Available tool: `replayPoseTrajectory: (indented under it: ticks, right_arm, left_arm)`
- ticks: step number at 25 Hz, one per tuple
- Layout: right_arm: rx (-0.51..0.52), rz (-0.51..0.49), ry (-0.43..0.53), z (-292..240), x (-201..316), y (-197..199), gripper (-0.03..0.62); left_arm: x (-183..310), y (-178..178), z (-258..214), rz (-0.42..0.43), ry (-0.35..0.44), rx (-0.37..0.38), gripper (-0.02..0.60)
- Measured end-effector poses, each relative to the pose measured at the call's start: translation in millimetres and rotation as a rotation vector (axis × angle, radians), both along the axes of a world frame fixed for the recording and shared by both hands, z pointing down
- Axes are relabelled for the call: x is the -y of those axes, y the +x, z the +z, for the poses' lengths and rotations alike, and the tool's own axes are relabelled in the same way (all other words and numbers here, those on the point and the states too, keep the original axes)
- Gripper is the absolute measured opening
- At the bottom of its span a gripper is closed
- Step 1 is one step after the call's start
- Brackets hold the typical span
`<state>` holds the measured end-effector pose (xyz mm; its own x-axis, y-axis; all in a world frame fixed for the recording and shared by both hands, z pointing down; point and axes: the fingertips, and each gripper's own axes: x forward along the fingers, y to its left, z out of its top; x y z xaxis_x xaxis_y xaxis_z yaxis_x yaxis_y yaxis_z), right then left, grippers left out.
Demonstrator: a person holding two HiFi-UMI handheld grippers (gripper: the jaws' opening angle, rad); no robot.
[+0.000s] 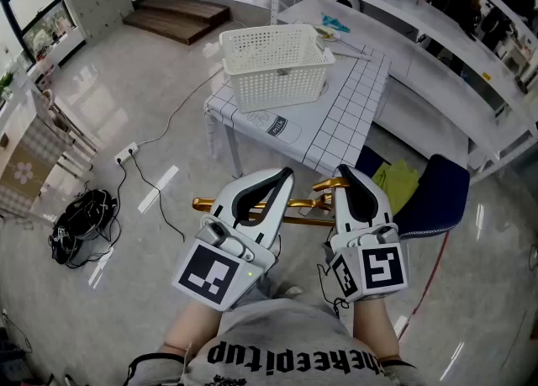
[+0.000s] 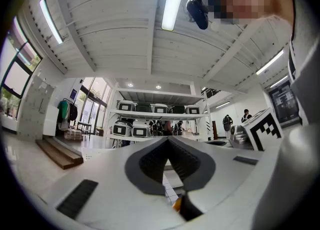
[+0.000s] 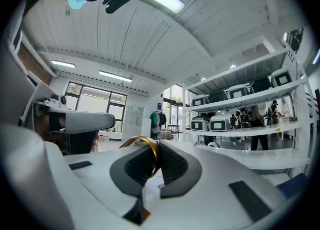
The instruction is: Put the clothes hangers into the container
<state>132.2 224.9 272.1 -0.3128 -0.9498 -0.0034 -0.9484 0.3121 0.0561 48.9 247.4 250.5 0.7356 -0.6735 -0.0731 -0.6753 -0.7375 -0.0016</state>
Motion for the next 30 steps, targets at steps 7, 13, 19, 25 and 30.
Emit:
replayPoseTrajectory:
  ticks: [7, 13, 19, 25, 30]
  right_arm:
    - [-0.001, 0.011, 0.002, 2.4, 4.0, -6.8, 0.021]
    - [-0.006, 0.022, 0.002, 2.0, 12.3, -17.6, 0.021]
    - [-0.018, 0.032, -0.009, 5.9, 27.9, -33.3, 0.021]
    - [-0.002, 0.055, -0.034, 18.4, 44.9, -54.7, 0.023]
    - [-0.032, 0.069, -0.072, 27.1, 67.0, -63.9, 0.023]
  left_arm:
    - [5.1, -7.6, 3.1, 0.005, -0.002, -0.005, 0.020]
    - [13.7, -19.2, 2.3, 0.012, -0.001, -0.011, 0.020]
    - [29.3, -37.2, 2.3, 0.012, 0.001, -0.019, 0.020]
    - [44.5, -69.6, 5.5, 0.007, 0.021, -0.032, 0.020]
    - [64.1, -88.4, 11.5, 0.003, 0.003, -0.035, 0.020]
